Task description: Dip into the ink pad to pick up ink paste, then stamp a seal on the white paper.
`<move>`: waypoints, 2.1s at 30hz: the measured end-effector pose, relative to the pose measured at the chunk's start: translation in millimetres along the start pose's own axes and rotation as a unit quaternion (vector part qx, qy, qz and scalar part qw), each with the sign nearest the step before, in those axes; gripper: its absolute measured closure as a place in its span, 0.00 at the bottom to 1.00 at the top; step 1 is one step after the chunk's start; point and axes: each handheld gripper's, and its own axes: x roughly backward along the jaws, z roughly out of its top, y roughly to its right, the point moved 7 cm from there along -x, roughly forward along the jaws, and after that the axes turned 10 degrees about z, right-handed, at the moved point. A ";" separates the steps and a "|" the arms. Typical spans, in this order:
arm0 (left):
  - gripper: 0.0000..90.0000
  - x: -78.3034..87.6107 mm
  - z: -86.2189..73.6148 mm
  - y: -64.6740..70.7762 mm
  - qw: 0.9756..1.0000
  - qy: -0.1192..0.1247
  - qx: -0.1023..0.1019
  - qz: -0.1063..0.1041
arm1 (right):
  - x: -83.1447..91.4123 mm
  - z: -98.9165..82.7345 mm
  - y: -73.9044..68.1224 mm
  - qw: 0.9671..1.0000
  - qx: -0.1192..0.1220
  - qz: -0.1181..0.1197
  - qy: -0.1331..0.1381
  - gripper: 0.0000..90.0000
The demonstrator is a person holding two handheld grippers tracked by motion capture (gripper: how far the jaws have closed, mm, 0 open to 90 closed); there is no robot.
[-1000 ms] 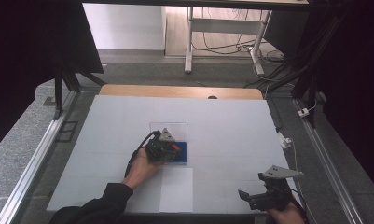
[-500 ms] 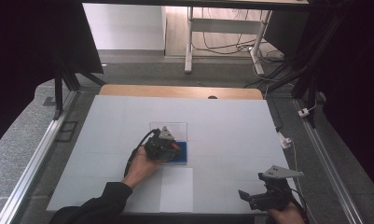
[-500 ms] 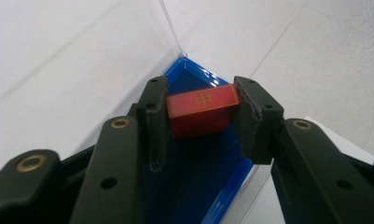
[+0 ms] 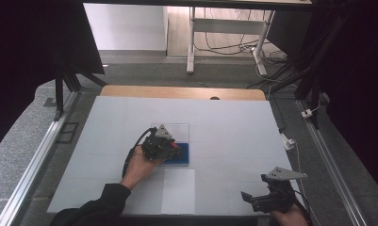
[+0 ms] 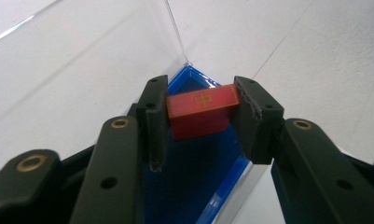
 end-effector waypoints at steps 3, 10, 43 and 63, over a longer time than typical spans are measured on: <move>0.64 3.7 -0.3 -0.2 1.000 -0.001 -0.005 0.004 | 0.0 0.0 0.0 1.000 0.000 0.000 0.000 0.00; 0.64 13.0 -0.8 0.3 1.000 0.000 -0.005 -0.002 | 0.2 0.1 -0.3 1.000 0.000 0.000 0.000 0.00; 0.64 55.1 -3.9 11.1 0.999 0.016 0.008 -0.043 | 0.7 0.4 0.1 1.000 -0.002 0.000 0.004 0.00; 0.64 65.3 -16.1 39.4 0.998 0.021 -0.005 -0.066 | 0.2 0.1 -0.5 1.000 0.001 0.000 0.001 0.00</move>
